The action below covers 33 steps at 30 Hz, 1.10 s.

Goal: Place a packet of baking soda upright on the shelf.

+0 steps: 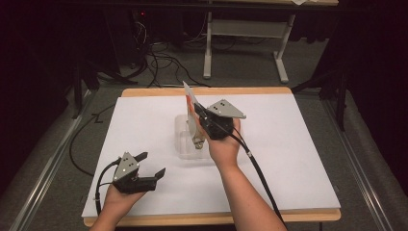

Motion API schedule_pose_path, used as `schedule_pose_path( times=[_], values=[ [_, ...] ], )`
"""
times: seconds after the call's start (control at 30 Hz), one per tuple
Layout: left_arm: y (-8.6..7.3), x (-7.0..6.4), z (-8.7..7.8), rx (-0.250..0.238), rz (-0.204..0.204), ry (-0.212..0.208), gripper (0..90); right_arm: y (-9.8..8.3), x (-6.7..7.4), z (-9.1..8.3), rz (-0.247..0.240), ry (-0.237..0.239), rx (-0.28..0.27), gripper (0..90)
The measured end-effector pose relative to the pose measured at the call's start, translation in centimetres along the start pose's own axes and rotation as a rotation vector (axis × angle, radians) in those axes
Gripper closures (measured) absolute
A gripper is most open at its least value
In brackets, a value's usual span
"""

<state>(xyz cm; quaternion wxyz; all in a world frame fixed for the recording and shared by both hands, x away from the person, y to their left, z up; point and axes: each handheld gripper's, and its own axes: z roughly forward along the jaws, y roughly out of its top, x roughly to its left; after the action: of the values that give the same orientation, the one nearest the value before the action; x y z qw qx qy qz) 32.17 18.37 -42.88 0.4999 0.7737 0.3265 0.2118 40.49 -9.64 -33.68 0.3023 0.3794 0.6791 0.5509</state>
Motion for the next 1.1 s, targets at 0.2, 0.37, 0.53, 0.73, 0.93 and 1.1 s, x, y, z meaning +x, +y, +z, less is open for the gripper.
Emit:
schedule_pose_path(
  times=[0.2, 0.37, 0.53, 0.73, 0.93, 1.1],
  values=[
    [0.0, 0.0, 0.1, 0.003, 0.003, -0.001, 15.7, -0.5, 0.2, 0.5, -0.002, 0.001, 0.008, 90.0],
    [0.0, 0.0, 0.1, 0.000, 0.002, -0.001, 15.7, -0.9, 0.3, 0.7, -0.009, -0.004, 0.020, 90.0],
    [0.0, -0.1, 0.1, 0.002, 0.002, -0.002, 15.7, -1.3, 0.4, 1.0, -0.008, -0.001, 0.025, 90.0],
    [0.0, -0.1, 0.1, 0.004, 0.003, -0.004, 15.7, -1.5, 0.6, 1.0, -0.011, 0.002, 0.023, 90.0],
    [0.0, -0.1, 0.1, 0.002, 0.004, -0.004, 15.7, -1.6, 0.7, 1.1, -0.010, 0.009, 0.024, 90.0],
    [0.0, -0.1, 0.1, 0.003, 0.005, -0.005, 15.7, -1.7, 0.6, 1.1, 0.002, 0.012, 0.027, 90.0]
  ],
)
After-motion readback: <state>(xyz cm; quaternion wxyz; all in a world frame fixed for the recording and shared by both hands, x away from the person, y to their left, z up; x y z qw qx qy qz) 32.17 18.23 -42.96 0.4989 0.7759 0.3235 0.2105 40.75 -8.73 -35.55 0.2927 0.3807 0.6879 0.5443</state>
